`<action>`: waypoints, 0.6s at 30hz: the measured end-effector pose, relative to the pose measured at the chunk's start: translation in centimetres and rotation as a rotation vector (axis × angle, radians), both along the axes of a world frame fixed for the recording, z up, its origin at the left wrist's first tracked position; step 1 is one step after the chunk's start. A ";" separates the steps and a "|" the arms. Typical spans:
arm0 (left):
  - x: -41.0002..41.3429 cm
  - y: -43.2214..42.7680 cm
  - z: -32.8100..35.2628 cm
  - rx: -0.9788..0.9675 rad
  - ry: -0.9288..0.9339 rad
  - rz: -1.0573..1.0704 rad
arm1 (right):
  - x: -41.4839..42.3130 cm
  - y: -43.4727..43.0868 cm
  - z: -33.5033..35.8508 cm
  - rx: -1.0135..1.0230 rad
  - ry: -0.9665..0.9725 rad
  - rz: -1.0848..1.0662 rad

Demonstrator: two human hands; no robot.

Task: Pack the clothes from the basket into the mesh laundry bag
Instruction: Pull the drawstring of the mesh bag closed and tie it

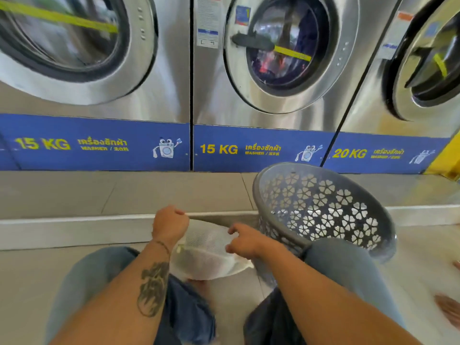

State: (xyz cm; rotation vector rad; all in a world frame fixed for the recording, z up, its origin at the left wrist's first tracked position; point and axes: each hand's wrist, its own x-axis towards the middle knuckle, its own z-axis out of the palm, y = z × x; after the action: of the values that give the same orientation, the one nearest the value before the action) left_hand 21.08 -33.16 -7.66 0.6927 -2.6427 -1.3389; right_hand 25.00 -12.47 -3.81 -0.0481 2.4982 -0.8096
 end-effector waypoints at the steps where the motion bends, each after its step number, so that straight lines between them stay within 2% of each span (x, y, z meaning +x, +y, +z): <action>1: 0.5 -0.3 0.4 0.007 -0.034 -0.004 | -0.4 -0.9 0.1 0.015 0.007 0.025; 4: 0.0 -0.5 1.7 0.020 -0.114 -0.026 | -2.0 -2.8 0.4 0.077 0.003 0.100; 7: -1.6 -0.2 2.0 0.043 -0.124 -0.056 | -4.2 -3.6 0.1 0.121 0.010 0.079; 14: -3.2 -2.1 -4.5 0.187 -0.135 -0.014 | -9.3 -5.0 -4.4 0.031 -0.089 -0.172; 18: -6.7 -1.3 -8.6 0.177 -0.157 -0.192 | -13.0 -7.2 -8.7 0.031 -0.108 -0.391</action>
State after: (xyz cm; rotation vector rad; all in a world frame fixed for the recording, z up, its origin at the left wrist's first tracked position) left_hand 14.40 -34.51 -16.23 0.5993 -2.7988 -1.6499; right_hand 11.99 -19.70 -12.47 0.4960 2.4487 -0.8975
